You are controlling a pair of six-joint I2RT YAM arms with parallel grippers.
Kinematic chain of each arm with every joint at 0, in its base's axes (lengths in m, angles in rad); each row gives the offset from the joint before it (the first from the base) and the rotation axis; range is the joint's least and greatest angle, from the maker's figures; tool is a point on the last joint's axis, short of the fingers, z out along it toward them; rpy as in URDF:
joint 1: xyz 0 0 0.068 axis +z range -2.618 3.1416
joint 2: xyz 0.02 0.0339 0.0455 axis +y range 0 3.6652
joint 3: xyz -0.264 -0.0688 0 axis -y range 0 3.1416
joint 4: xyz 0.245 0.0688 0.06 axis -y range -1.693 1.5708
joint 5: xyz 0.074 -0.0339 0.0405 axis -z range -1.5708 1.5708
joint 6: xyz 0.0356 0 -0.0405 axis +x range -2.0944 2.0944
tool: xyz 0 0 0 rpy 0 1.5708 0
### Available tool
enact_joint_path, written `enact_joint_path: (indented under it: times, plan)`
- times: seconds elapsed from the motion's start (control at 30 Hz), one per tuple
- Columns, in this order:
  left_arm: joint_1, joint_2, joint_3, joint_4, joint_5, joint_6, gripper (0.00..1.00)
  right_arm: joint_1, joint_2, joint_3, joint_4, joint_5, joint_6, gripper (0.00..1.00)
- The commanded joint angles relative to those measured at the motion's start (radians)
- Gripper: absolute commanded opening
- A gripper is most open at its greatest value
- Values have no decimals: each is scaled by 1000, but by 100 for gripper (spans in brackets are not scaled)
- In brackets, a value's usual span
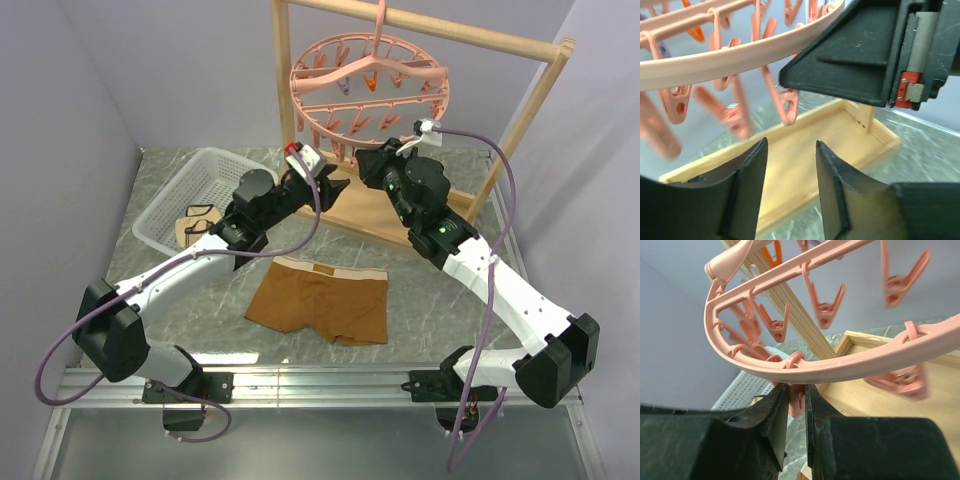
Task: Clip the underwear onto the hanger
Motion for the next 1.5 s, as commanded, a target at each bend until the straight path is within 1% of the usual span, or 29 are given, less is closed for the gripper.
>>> enact_joint_path:
  times: [0.0, 0.13, 0.23, 0.37, 0.43, 0.67, 0.93, 1.03, 1.13, 1.17, 1.23, 1.27, 1.3, 1.33, 1.37, 1.43, 1.47]
  plan:
    - [48, -26, 11, -53, 146, -116, 51, -6, -30, -25, 78, -50, -22, 0]
    - [81, -1, 35, -21, 261, -182, 54, -15, -30, -50, 115, -109, -29, 0]
    - [90, 25, 64, 1, 297, -225, 55, -18, -30, -62, 144, -150, -52, 0]
    - [108, 50, 86, 48, 381, -295, 56, -23, -34, -82, 188, -190, -82, 0]
    - [114, 62, 97, 53, 389, -311, 56, -24, -34, -93, 207, -218, -95, 0]
    - [122, 99, 147, 68, 386, -337, 50, -29, -42, -113, 230, -270, -98, 0]
    - [124, 122, 164, 116, 393, -320, 46, -30, -57, -133, 250, -322, -96, 0]
    - [122, 132, 176, 125, 384, -312, 43, -30, -59, -137, 245, -325, -101, 0]
    - [122, 145, 196, 130, 397, -301, 35, -30, -63, -143, 250, -331, -99, 0]
    - [122, 146, 201, 130, 404, -300, 26, -32, -63, -145, 253, -331, -96, 0]
    - [122, 155, 206, 125, 410, -297, 15, -32, -62, -143, 251, -321, -91, 0]
    - [122, 155, 204, 119, 413, -297, 4, -30, -63, -140, 248, -313, -87, 0]
    - [124, 154, 200, 121, 415, -297, 0, -32, -62, -134, 244, -293, -84, 2]
    - [122, 152, 192, 122, 413, -294, 0, -32, -63, -127, 222, -284, -76, 7]
    - [121, 148, 172, 125, 412, -289, 0, -30, -65, -119, 206, -285, -67, 17]
    - [119, 134, 148, 122, 391, -268, 0, -30, -76, -108, 175, -284, -67, 30]
    - [118, 129, 138, 121, 381, -257, 0, -30, -85, -117, 178, -284, -53, 43]
